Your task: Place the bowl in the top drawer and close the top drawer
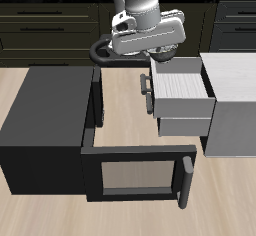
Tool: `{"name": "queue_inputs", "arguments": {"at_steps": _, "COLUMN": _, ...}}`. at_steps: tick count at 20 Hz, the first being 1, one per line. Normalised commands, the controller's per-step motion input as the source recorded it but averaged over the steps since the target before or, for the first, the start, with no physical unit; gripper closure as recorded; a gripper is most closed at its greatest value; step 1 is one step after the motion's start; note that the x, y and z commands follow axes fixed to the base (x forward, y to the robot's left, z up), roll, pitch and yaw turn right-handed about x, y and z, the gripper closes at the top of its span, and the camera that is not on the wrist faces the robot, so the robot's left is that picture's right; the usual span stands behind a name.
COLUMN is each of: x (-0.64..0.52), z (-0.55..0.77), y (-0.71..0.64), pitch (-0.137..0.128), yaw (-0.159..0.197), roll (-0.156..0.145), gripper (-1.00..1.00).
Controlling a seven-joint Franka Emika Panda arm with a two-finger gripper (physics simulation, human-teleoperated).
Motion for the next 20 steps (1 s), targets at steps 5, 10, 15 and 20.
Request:
{"name": "queue_inputs", "arguments": {"at_steps": 5, "x": 0.00, "z": -0.05, "y": 0.19, "pitch": -0.004, "yaw": 0.018, "roll": -0.002, "gripper": 1.00}}
{"name": "queue_inputs", "arguments": {"at_steps": 10, "x": 0.02, "z": -0.06, "y": 0.10, "pitch": 0.014, "yaw": -0.011, "roll": 0.009, "gripper": 1.00}}
{"name": "queue_inputs", "arguments": {"at_steps": 15, "x": 0.05, "z": -0.10, "y": 0.03, "pitch": 0.027, "yaw": -0.010, "roll": 0.006, "gripper": 1.00}}
{"name": "queue_inputs", "arguments": {"at_steps": 20, "x": 0.06, "z": -0.09, "y": 0.05, "pitch": 0.012, "yaw": 0.002, "roll": 0.003, "gripper": 1.00}}
